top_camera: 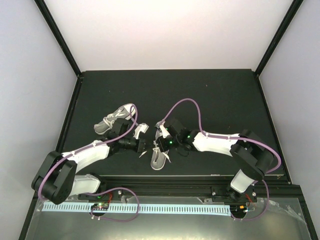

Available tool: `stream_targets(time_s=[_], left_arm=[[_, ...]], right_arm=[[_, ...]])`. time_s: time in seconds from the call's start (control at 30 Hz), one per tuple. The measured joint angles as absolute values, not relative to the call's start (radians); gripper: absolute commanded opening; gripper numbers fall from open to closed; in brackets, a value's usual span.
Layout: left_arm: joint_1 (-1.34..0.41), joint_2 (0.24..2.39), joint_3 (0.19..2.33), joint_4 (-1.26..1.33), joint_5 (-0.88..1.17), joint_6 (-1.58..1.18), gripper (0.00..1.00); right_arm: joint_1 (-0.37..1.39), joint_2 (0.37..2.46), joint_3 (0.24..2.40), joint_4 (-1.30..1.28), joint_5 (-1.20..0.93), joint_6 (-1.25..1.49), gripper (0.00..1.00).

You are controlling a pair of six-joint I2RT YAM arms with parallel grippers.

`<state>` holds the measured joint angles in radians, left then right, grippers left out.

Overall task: Tie the shoes
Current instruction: Cross the shoelace with the shoelace.

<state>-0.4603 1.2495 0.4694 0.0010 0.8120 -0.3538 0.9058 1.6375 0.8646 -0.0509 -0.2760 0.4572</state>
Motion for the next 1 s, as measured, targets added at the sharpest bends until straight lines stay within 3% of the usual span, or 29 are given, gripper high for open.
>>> stream_targets(time_s=[0.1,0.43,0.63,1.0], left_arm=[[-0.463,1.254,0.465,0.001,0.812,-0.355,0.07],[-0.464,1.177,0.465,-0.007,0.768,-0.389,0.51],[-0.442,1.093,0.465,-0.007,0.696,-0.437,0.52],[-0.398,1.212,0.472,-0.015,0.598,-0.503,0.50]], right_arm=[[0.908,1.637,0.862,-0.043,-0.270,0.463,0.02],[0.908,1.618,0.838,-0.022,-0.267,0.467,0.02],[0.908,1.615,0.832,-0.016,-0.268,0.466,0.02],[0.908,1.607,0.822,-0.004,-0.268,0.466,0.02]])
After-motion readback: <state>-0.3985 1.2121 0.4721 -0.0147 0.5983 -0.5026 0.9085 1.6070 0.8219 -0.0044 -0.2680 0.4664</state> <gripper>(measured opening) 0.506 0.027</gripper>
